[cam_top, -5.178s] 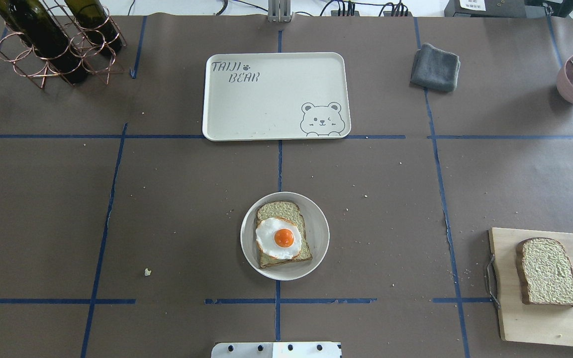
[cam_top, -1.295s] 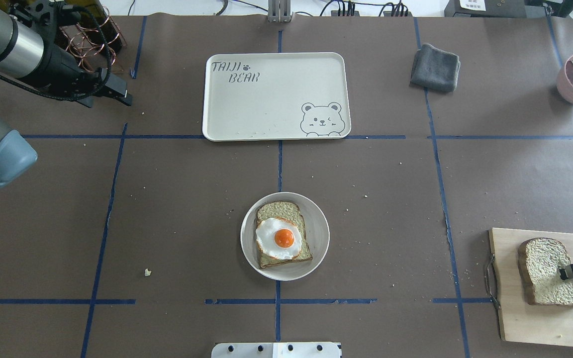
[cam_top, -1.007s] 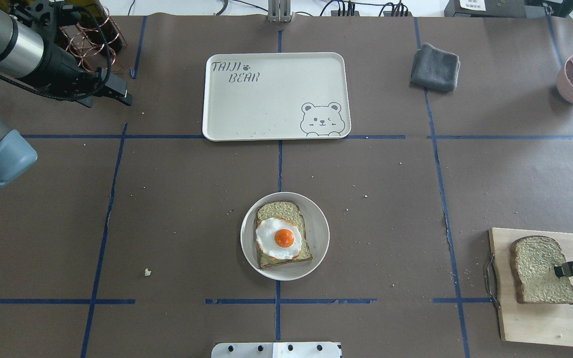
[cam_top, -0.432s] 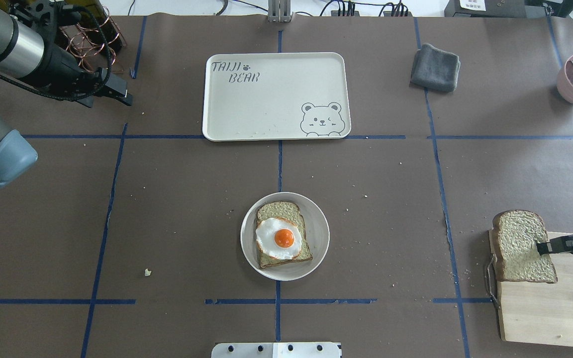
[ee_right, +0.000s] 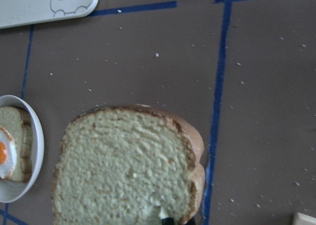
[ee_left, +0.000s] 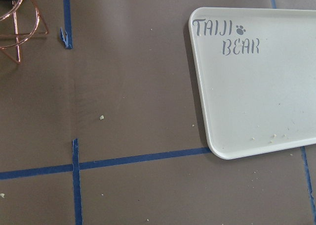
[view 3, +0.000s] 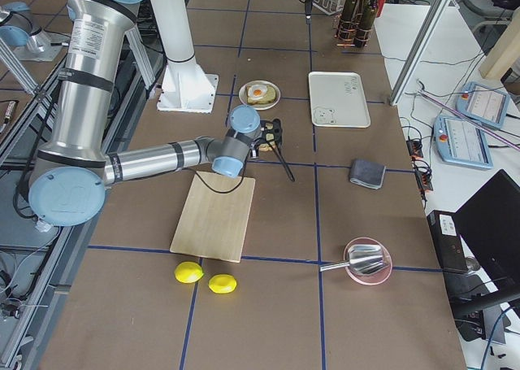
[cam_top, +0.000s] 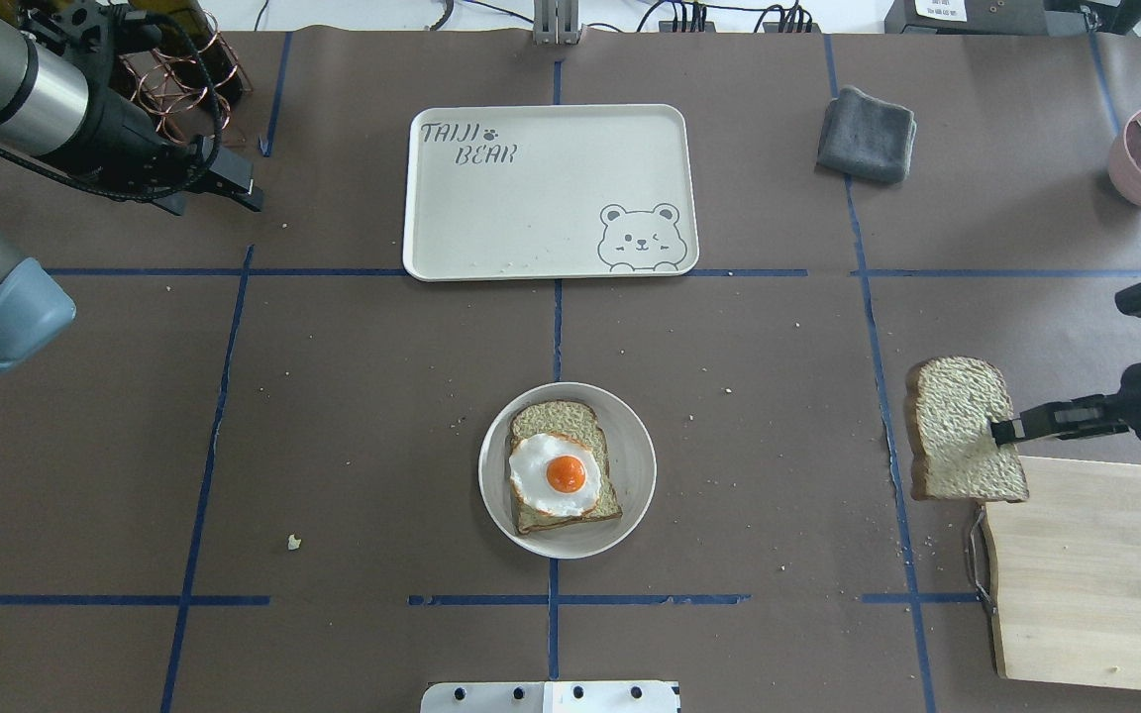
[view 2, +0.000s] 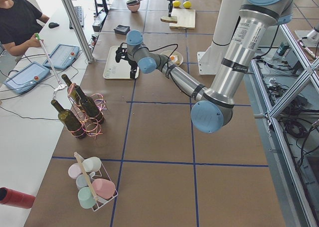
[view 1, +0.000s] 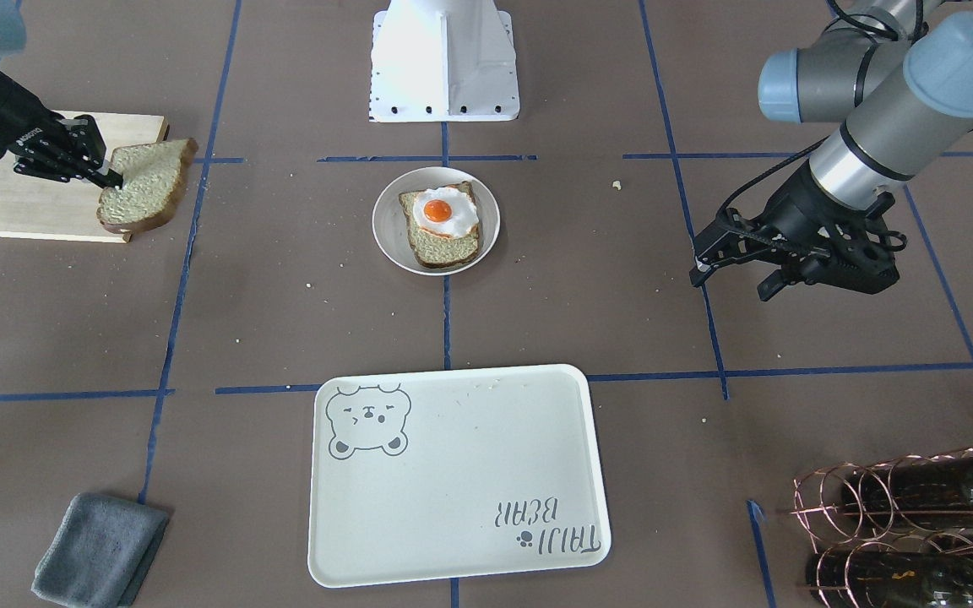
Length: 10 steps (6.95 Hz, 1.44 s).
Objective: Make sandwich and place on tray
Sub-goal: 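Carry the bread slice with the right gripper over the egg on the plate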
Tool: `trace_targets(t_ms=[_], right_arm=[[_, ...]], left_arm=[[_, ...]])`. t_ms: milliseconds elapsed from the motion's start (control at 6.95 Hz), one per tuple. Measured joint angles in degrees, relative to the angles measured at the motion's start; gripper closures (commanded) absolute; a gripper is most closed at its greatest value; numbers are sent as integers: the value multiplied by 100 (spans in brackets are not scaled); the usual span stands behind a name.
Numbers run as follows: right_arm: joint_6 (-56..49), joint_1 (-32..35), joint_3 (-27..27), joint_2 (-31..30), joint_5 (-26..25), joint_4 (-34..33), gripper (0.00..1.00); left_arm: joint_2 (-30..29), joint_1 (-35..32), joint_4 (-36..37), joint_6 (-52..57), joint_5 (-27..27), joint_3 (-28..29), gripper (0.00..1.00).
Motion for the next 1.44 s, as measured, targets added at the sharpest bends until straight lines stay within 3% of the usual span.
trace_targets(t_ms=[432,719,1007,1438], right_arm=[[438,-589,-78,2270,-190,-2169,100],[616,-1505,-465,3312,-1103,-3003,100],[695,-2022,-857,3689,-1643,-3135,100],[712,-2324,-1133,3846,-1912,-3151,100]], left_arm=[[14,8,1,-17,-3,-18,0],[11,8,-1,-14,-9,0,0],[-7,8,3,-24,-12,0,0],[-13,9,-1,-19,-12,0,0]])
